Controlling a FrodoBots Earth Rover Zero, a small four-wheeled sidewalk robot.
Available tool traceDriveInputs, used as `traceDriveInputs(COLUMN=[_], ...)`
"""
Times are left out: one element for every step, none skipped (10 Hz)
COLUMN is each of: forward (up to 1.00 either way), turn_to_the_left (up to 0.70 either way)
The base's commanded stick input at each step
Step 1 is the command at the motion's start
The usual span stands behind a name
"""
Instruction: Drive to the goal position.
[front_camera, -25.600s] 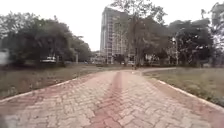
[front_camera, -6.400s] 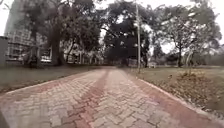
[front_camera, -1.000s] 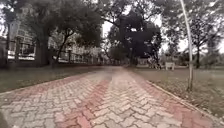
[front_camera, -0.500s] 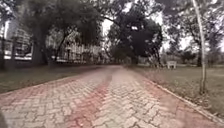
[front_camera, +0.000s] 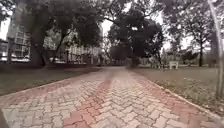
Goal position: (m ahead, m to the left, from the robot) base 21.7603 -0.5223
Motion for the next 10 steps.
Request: traceDriveInputs(forward=[0.7,0.7,0.7,0.7,0.7,0.7,0.7,0.7,0.7,0.7], turn_to_the_left=[0.0,0.0,0.0,0.0,0.0,0.0,0.0,0.0,0.0,0.0])
